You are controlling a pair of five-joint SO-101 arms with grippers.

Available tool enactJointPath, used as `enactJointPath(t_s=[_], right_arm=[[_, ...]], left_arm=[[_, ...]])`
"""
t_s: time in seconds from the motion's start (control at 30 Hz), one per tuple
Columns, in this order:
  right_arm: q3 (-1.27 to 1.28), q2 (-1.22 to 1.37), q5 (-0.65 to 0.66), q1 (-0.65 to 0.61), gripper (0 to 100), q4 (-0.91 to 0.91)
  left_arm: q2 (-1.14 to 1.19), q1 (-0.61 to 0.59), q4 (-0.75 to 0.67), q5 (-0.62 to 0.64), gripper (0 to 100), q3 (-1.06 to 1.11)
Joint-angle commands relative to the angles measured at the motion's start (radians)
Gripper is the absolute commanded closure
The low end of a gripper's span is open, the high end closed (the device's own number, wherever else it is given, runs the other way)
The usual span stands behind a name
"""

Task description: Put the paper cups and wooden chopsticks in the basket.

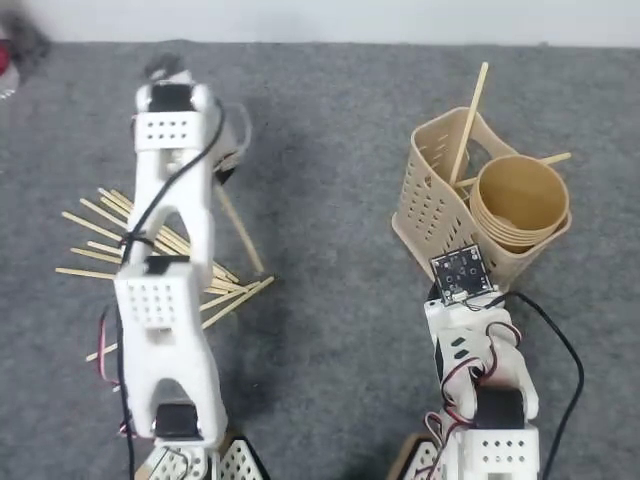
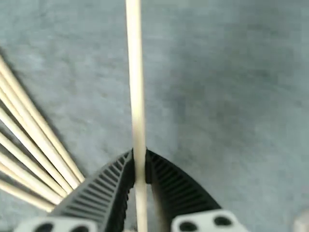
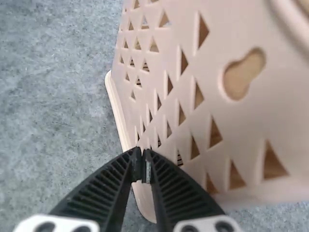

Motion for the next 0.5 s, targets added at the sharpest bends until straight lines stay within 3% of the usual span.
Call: enactJointPath(t_s=[0.0, 0.2, 0.3, 0.47], right_arm=[[-0.006, -0.013, -0.003, 0.015, 99.1, -0.010], [-0.006, -0.013, -0.003, 0.015, 99.1, -0.010], [-0.006, -0.013, -0.003, 0.016, 99.1, -0.010], [-0.006, -0.013, -0.003, 0.016, 99.1, -0.008]], left_arm=[[-0.364, 0.130, 0.031, -0.008, 99, 0.128], [-0.720, 0.373, -0.015, -0.011, 99, 0.193], [-0.842, 0.470, -0.161, -0.012, 99, 0.197], [-0.891, 0.534, -0.440, -0.071, 99, 0.199]])
